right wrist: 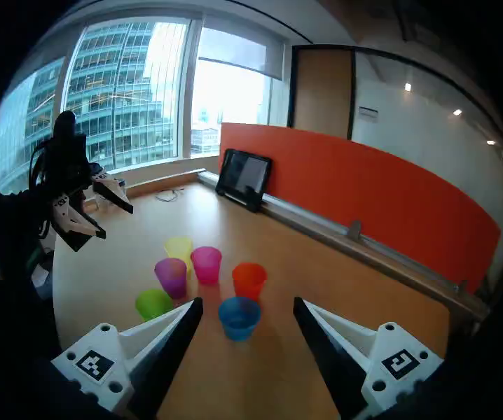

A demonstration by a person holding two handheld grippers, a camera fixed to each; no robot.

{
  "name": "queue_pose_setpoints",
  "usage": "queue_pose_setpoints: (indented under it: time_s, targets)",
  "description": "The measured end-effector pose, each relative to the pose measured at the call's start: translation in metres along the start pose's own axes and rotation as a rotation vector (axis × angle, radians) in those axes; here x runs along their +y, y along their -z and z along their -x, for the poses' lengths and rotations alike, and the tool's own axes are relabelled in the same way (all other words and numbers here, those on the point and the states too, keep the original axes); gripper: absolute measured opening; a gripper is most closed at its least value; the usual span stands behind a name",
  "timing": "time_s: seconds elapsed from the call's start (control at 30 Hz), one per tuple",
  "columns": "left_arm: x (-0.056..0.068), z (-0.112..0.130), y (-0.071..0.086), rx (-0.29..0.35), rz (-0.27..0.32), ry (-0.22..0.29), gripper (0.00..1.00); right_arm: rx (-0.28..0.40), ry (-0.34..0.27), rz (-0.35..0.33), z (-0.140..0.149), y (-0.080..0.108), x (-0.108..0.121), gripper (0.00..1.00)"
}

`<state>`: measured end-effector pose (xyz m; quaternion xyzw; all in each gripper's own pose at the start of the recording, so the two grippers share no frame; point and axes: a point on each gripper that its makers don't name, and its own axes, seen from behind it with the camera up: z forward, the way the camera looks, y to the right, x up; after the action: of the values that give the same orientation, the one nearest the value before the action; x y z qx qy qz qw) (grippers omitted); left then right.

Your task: Pour water

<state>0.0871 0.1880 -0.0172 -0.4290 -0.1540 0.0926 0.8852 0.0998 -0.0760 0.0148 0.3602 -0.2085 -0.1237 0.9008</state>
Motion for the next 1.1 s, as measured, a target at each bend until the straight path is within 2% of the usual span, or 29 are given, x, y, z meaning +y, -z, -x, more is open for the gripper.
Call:
queue_pose_setpoints:
  time_s: [0.5,1.1]
  targets:
    - [0.026,0.037,-0.023,-0.069,0.054,-0.036,0.97,-0.044,-0.005,-0.013,0.026,-0.018,0.001,1.0]
    - [0.044,0.075,-0.053,-0.147,0.117,-0.04,0.97,-0.076,-0.011,-0.022,0.046,-0.037,0.003,1.0]
